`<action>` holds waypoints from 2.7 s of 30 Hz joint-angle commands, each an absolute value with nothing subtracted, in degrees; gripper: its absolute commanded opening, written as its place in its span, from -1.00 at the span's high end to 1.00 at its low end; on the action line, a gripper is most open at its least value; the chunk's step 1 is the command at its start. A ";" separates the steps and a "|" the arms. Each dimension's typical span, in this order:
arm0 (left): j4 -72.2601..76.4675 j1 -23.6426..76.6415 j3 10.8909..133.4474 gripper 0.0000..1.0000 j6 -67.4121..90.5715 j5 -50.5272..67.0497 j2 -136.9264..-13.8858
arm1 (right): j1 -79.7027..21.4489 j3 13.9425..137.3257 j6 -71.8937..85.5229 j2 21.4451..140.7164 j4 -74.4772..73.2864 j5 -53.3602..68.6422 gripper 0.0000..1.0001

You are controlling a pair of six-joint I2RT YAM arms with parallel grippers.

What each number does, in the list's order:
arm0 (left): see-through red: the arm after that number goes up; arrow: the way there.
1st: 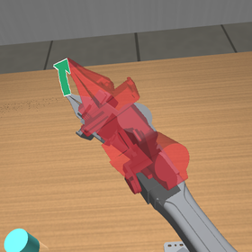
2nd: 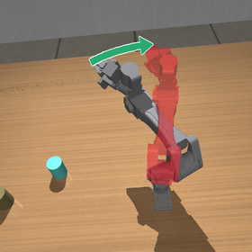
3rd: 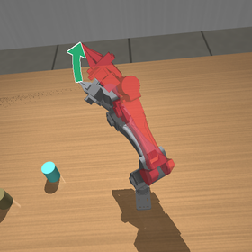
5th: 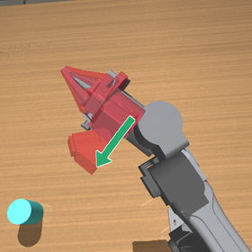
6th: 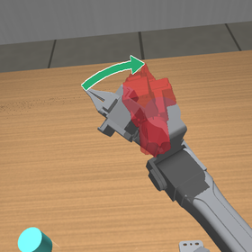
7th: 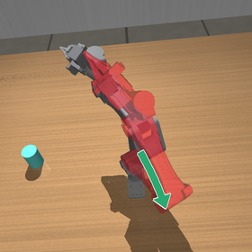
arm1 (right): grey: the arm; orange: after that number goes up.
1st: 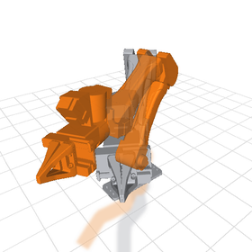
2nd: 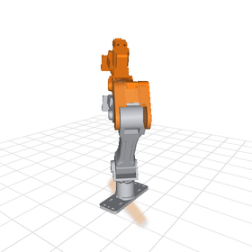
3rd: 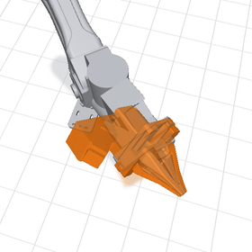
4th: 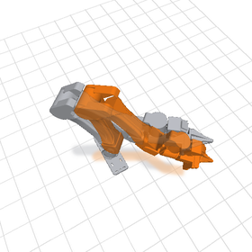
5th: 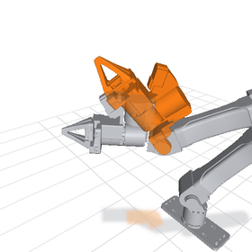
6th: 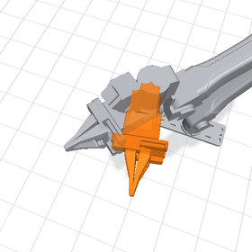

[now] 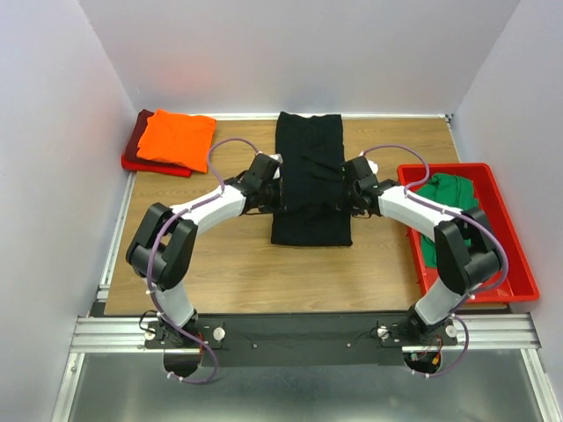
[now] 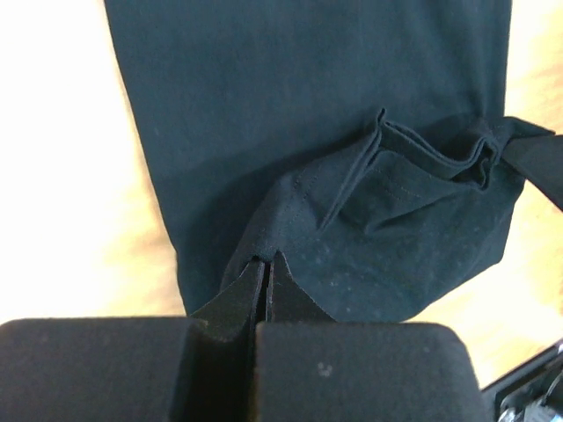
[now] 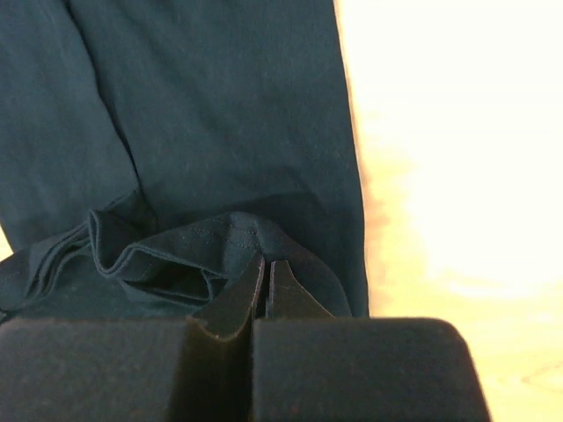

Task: Fold and stack the t-shirts
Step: Fold the tshirt

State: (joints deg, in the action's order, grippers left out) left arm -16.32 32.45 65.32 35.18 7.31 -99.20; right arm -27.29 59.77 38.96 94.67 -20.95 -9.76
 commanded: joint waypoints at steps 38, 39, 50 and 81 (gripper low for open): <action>-14.06 19.95 88.51 -0.26 29.71 12.13 -112.33 | -16.70 78.06 31.56 105.40 -15.38 -1.76 -0.52; -13.98 20.04 87.90 -0.20 29.79 12.22 -111.72 | -16.70 77.18 31.55 104.77 -15.47 -1.32 -0.48; -10.99 25.40 78.93 1.00 32.96 14.24 -110.74 | -23.55 67.25 33.66 102.39 -14.94 -1.23 -0.21; -8.08 34.28 43.42 1.00 36.92 13.80 -91.33 | -29.79 39.11 36.91 79.91 -24.07 5.45 -0.16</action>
